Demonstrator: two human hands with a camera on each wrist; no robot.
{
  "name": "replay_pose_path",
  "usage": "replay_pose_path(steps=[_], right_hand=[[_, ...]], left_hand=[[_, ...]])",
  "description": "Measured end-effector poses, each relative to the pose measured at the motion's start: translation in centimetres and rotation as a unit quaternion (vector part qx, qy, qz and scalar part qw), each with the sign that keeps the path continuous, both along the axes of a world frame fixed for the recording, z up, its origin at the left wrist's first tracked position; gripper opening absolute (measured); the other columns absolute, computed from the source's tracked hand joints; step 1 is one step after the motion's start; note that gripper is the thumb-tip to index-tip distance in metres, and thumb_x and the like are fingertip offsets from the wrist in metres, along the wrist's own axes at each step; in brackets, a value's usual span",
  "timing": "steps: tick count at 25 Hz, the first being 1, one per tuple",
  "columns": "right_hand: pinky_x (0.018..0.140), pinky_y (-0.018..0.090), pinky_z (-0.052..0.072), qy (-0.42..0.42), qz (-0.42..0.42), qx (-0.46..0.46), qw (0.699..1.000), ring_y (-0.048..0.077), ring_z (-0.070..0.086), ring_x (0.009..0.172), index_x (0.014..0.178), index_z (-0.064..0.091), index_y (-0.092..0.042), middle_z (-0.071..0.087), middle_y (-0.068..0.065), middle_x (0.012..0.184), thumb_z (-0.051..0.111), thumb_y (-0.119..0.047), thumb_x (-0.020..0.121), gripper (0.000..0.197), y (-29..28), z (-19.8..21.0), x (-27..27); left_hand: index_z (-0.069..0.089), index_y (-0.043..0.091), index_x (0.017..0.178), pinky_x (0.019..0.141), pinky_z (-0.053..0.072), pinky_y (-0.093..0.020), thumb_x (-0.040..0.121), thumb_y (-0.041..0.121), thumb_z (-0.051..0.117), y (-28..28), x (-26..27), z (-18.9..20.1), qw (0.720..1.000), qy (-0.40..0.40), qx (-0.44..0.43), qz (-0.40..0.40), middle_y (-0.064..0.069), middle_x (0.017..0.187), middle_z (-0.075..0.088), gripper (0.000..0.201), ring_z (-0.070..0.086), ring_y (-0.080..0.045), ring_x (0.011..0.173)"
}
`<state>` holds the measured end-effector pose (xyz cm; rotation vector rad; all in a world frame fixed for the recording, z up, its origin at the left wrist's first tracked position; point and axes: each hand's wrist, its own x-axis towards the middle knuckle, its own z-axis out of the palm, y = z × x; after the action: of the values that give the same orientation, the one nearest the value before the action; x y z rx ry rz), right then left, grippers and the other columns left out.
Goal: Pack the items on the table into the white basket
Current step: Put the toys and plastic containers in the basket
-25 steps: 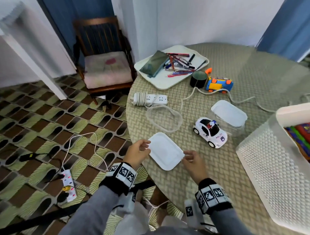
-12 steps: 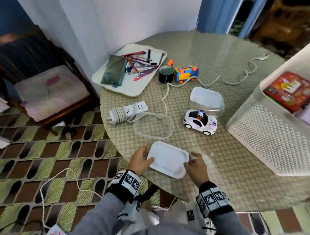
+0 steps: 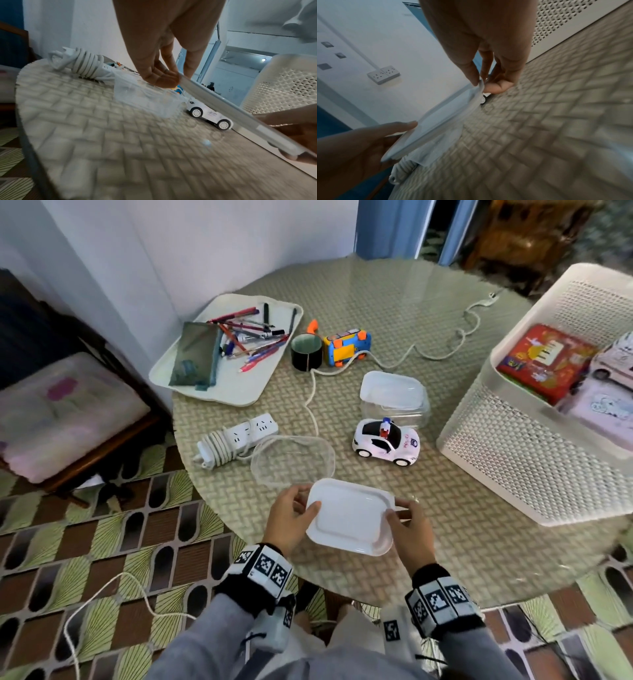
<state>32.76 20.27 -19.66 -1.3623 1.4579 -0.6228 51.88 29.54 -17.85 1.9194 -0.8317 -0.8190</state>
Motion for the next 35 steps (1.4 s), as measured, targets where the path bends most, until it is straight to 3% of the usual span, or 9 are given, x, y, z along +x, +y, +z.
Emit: replay_pose_path(steps=[4, 8, 13, 17, 19, 23, 26, 30, 35], right_hand=[[0.060, 0.020, 0.043, -0.040, 0.037, -0.022, 0.998, 0.012, 0.057, 0.074, 0.108, 0.058, -0.015, 0.060, 0.000, 0.083, 0.058, -0.013, 0.092, 0.017, -1.5, 1.7, 1.6], [0.055, 0.008, 0.041, -0.060, 0.081, -0.032, 0.994, 0.008, 0.053, 0.071, 0.109, 0.057, -0.019, 0.056, 0.000, 0.084, 0.062, -0.012, 0.089, 0.022, -3.1, 3.1, 4.0], [0.057, 0.007, 0.042, -0.054, 0.115, -0.042, 0.991, 0.005, 0.054, 0.072, 0.115, 0.058, -0.012, 0.060, 0.003, 0.090, 0.064, -0.014, 0.089, 0.027, -5.1, 3.4, 8.0], [0.056, 0.005, 0.041, -0.023, 0.126, -0.044, 0.991, 0.002, 0.053, 0.071, 0.117, 0.058, -0.010, 0.061, 0.005, 0.094, 0.063, -0.012, 0.089, 0.028, -5.7, 2.7, 11.3], [0.058, 0.007, 0.040, -0.001, 0.111, -0.047, 0.993, 0.005, 0.053, 0.073, 0.118, 0.059, -0.009, 0.061, 0.007, 0.100, 0.063, -0.011, 0.089, 0.029, -6.0, 2.2, 12.8], [0.079, 0.033, 0.051, 0.012, 0.050, -0.018, 0.998, 0.017, 0.057, 0.080, 0.117, 0.061, -0.009, 0.063, 0.006, 0.095, 0.063, -0.010, 0.089, 0.029, -5.3, 1.2, 14.4], [0.072, 0.025, 0.043, 0.027, 0.003, -0.038, 0.999, 0.016, 0.056, 0.079, 0.116, 0.064, -0.010, 0.063, 0.004, 0.093, 0.064, -0.008, 0.088, 0.029, -4.5, 0.8, 15.1], [0.065, 0.012, 0.040, 0.015, -0.042, -0.050, 0.998, 0.015, 0.055, 0.084, 0.117, 0.063, -0.011, 0.063, 0.004, 0.105, 0.062, -0.005, 0.088, 0.030, -3.4, 0.2, 15.2], [0.078, 0.027, 0.042, 0.024, -0.123, -0.041, 0.991, 0.020, 0.056, 0.086, 0.118, 0.063, -0.009, 0.063, 0.010, 0.106, 0.060, -0.007, 0.089, 0.029, -2.8, -0.9, 12.5]], left_hand=[[0.059, 0.014, 0.098, 0.056, 0.038, -0.007, 0.089, 0.013, 0.063, -1.5, 1.3, 1.3, 0.997, -0.011, -0.038, 0.064, 0.002, 0.075, 0.052, 0.010, 0.046, -0.010, 0.066], [0.061, 0.013, 0.101, 0.057, 0.039, -0.009, 0.089, 0.011, 0.064, -2.5, 3.2, 2.0, 0.993, -0.040, -0.044, 0.100, 0.002, 0.075, 0.052, 0.013, 0.046, -0.012, 0.066], [0.061, 0.007, 0.119, 0.071, 0.042, -0.026, 0.091, 0.011, 0.061, -3.0, 6.8, 1.7, 0.993, -0.067, -0.016, 0.100, -0.007, 0.099, 0.054, 0.029, 0.050, -0.012, 0.073], [0.059, 0.006, 0.124, 0.099, 0.042, -0.040, 0.086, 0.022, 0.068, -3.5, 10.2, 0.1, 0.988, -0.117, 0.062, 0.077, -0.006, 0.114, 0.043, 0.042, 0.051, -0.025, 0.107], [0.059, 0.010, 0.125, 0.102, 0.041, -0.044, 0.085, 0.026, 0.069, -3.5, 11.7, -0.6, 0.990, -0.108, 0.079, 0.042, -0.007, 0.119, 0.046, 0.045, 0.050, -0.026, 0.114], [0.057, 0.012, 0.127, 0.092, 0.047, -0.030, 0.086, 0.011, 0.068, -3.3, 13.7, -0.7, 0.998, -0.026, 0.046, -0.016, -0.006, 0.117, 0.058, 0.042, 0.059, -0.021, 0.107], [0.054, 0.008, 0.128, 0.090, 0.043, -0.025, 0.085, 0.004, 0.067, -3.4, 15.0, -0.5, 0.996, -0.031, 0.056, -0.061, -0.004, 0.115, 0.055, 0.045, 0.056, -0.016, 0.103], [0.052, 0.010, 0.130, 0.092, 0.048, -0.032, 0.083, 0.008, 0.069, -4.0, 16.3, -1.3, 0.990, -0.029, 0.063, -0.125, -0.007, 0.119, 0.058, 0.050, 0.058, -0.017, 0.103], [0.055, 0.015, 0.116, 0.072, 0.044, -0.012, 0.087, 0.012, 0.066, -6.1, 14.2, -0.9, 0.981, -0.007, 0.026, -0.194, -0.001, 0.100, 0.057, 0.030, 0.054, -0.007, 0.081]])
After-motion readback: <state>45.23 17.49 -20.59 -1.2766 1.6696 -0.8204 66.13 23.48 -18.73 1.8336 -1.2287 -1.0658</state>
